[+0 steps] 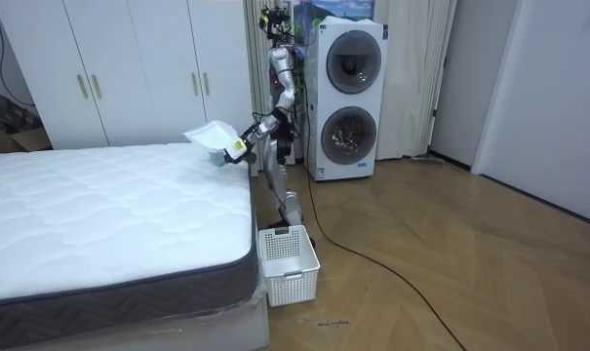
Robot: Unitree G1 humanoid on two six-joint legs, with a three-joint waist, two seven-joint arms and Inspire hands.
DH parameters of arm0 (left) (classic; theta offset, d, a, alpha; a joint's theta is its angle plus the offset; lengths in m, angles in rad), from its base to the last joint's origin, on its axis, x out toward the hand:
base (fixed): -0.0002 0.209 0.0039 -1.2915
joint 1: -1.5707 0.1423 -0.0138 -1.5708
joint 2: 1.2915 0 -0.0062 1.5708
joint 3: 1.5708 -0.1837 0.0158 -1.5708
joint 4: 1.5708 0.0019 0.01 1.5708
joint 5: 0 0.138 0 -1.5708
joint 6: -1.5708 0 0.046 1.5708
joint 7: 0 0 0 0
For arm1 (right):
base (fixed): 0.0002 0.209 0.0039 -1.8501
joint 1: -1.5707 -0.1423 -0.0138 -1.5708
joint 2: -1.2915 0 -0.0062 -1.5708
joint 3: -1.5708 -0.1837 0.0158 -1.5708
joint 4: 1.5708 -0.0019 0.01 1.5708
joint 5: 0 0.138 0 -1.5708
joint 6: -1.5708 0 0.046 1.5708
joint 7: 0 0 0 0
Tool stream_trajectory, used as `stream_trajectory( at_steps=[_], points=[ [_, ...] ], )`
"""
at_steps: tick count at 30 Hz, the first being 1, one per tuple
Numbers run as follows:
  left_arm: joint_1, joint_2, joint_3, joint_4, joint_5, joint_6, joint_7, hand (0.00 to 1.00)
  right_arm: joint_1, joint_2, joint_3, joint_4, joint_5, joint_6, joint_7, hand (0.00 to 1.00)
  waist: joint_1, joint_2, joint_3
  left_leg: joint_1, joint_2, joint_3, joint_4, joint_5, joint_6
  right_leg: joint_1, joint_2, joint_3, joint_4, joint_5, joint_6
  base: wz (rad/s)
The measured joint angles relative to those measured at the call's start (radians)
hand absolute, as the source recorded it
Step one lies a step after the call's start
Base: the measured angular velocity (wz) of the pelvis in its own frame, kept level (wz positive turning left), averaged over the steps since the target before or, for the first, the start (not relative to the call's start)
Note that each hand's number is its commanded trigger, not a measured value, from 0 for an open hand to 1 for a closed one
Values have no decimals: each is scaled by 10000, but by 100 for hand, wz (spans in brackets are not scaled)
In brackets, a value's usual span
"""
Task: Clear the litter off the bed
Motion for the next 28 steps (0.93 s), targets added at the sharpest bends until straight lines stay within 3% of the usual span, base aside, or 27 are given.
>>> stream_trajectory(
  at_steps=[5,10,14,16,21,28],
  points=[
    [45,-42,594,1480,-141,38,-203,0,-38,49,-354,520,8,-90,-2,0,40,2,4,44,-21,-25,-138,2,4,182,9,7,-331,120,106,4],
    [79,-92,999,2597,-146,116,-184,0,-38,431,-714,1192,208,-241,-112,0,-1,-130,29,407,-34,-30,-292,2,5,639,4,-10,-667,145,158,1],
    [143,-349,1327,3101,-141,339,-182,0,-27,457,-984,1554,534,-192,-81,0,-16,-179,10,614,-60,-9,-389,-4,10,855,-7,26,-737,166,189,-6],
    [177,-366,1435,3344,-139,452,-167,0,-22,456,-1083,1799,733,-24,-98,0,-22,-178,9,714,-53,-9,-424,-4,10,1009,1,25,-818,164,189,0],
    [278,-413,1840,3918,-205,925,-108,0,-76,509,-1232,2701,484,1059,-184,0,69,-114,1,801,-46,-9,-513,-4,11,1158,11,14,-913,159,194,0],
    [606,-416,1884,4267,-322,1403,-198,0,-51,641,-1368,3126,212,1576,-140,0,83,-132,11,892,-49,-8,-518,-4,11,1245,-1,-16,-901,159,197,2]
  ],
)
